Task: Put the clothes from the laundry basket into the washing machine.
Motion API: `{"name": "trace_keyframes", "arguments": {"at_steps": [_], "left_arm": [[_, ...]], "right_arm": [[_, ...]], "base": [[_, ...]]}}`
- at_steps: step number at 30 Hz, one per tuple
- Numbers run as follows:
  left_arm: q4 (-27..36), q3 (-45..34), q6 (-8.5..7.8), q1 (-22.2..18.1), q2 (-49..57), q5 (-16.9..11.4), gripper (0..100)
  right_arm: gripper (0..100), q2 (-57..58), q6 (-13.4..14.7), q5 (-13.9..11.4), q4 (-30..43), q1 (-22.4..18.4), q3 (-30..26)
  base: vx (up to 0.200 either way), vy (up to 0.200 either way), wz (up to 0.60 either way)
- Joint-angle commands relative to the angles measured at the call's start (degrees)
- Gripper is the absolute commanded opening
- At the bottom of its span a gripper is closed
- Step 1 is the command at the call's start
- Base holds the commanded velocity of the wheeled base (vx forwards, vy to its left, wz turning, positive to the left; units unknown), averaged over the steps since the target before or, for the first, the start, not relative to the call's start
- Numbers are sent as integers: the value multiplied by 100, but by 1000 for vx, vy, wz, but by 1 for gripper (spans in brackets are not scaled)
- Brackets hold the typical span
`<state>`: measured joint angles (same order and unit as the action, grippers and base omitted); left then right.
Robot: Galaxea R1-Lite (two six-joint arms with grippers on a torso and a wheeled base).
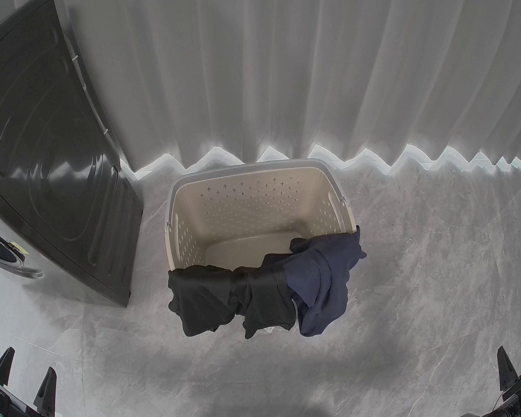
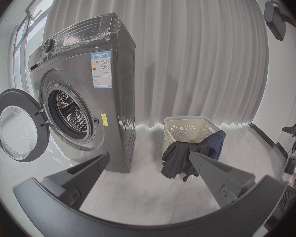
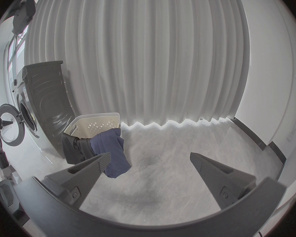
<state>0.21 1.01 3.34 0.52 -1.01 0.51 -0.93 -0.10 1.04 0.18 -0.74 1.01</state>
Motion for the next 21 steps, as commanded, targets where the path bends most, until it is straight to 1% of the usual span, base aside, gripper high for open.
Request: {"name": "trace_keyframes", "arguments": {"at_steps": [1,7,10,12,14,15,17,18,19,20,21], "left_arm": [[-3,-92,9,0,75,2,100],[-3,-92,9,0,75,2,100],[-3,-92,9,0,75,2,100],[-3,-92,9,0,75,2,100],[-3,-92,9,0,75,10,100],[-3,-92,9,0,75,10,100],[-3,-92,9,0,75,10,100],[-3,-92,9,0,75,19,100],[-3,-92,9,0,75,19,100],[-3,-92,9,0,75,19,100],[-3,-92,9,0,75,19,100]], "right_arm": [[100,57,-8,2,-1,4,-101],[100,57,-8,-7,-1,-5,-101],[100,66,-113,-42,-45,4,-57],[100,-4,-105,-77,-238,30,505],[100,-531,-61,-139,-212,48,1156],[100,-830,-43,-165,-176,66,1287],[100,-1340,27,-262,-159,110,1305],[100,-1735,150,-359,-159,145,1226],[100,-1876,194,-385,-176,162,1182],[100,-2333,273,-420,-300,197,1059],[100,-2368,273,-420,-308,206,1050]], "base": [[0,0,0],[0,0,0],[0,0,0],[0,0,0],[0,0,0],[0,0,0],[0,0,0],[0,0,0],[0,0,0],[0,0,0],[0,0,0]]}}
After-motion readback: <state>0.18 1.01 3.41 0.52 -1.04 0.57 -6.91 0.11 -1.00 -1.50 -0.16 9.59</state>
